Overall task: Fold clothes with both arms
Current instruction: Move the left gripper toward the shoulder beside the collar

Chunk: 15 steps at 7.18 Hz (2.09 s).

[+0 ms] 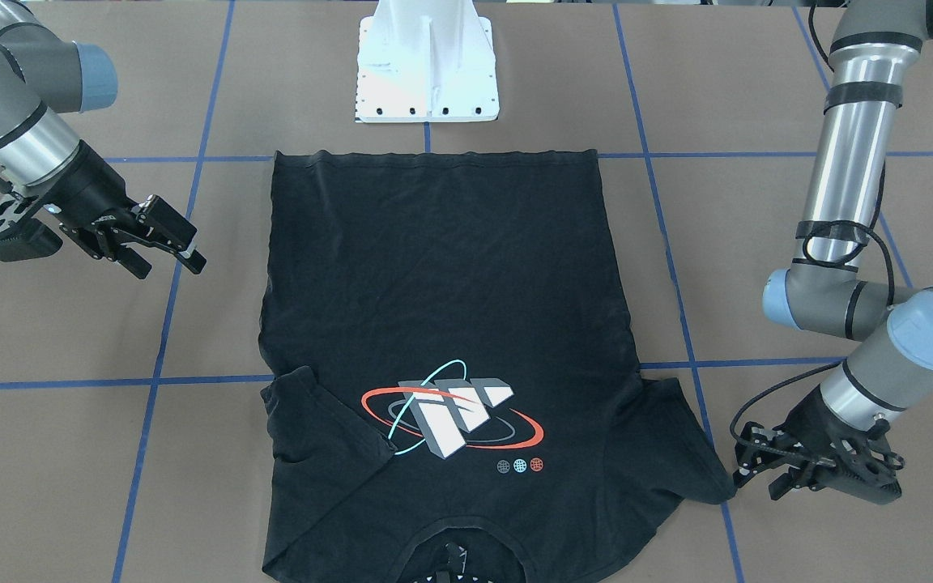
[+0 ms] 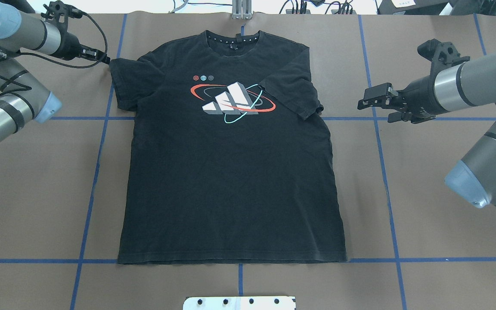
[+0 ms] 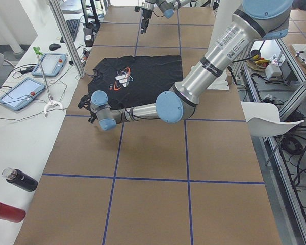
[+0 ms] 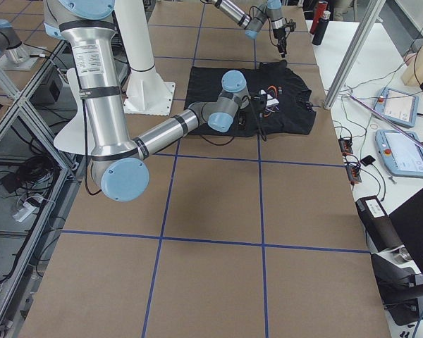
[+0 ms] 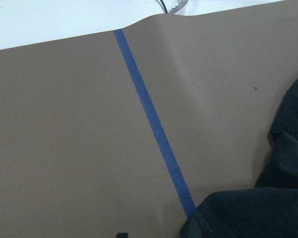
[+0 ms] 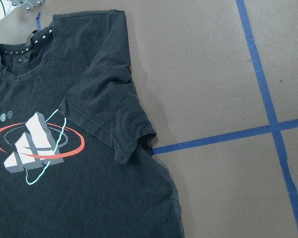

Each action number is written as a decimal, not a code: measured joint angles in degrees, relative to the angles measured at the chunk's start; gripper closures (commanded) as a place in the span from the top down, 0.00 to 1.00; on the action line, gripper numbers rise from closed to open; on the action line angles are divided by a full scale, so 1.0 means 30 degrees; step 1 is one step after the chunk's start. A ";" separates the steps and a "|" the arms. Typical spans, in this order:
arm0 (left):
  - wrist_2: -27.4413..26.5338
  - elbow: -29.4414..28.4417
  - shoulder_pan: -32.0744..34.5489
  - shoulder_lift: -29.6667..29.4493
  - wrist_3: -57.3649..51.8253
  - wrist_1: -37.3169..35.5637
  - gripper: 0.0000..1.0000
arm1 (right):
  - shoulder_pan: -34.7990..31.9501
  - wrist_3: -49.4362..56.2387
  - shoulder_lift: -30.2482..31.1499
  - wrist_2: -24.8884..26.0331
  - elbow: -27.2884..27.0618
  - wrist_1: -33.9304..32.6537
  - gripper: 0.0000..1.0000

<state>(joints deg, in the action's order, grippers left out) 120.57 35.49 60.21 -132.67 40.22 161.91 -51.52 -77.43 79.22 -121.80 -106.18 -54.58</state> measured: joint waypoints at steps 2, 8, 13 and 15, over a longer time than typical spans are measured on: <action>-0.0399 -0.0164 -0.0045 -0.0180 0.0196 0.0112 0.54 | 0.0015 0.0005 -0.0008 0.0040 0.0073 0.0000 1.00; -0.1232 -0.0425 -0.0733 -0.0422 0.0589 0.0142 0.35 | 0.0035 -0.0001 0.0046 0.0185 0.0144 0.0000 1.00; -0.1368 -0.0519 -0.0773 -0.0423 0.0599 0.0161 0.00 | 0.0062 -0.0008 0.0043 0.0288 0.0178 0.0000 1.00; -0.1322 -0.0465 -0.0766 -0.0392 0.0618 0.0170 0.00 | 0.0083 -0.0026 -0.0053 0.0387 0.0179 0.0000 1.00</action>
<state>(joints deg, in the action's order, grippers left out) 116.60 34.09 57.91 -133.84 42.07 162.42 -51.27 -77.51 79.07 -120.64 -105.65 -54.58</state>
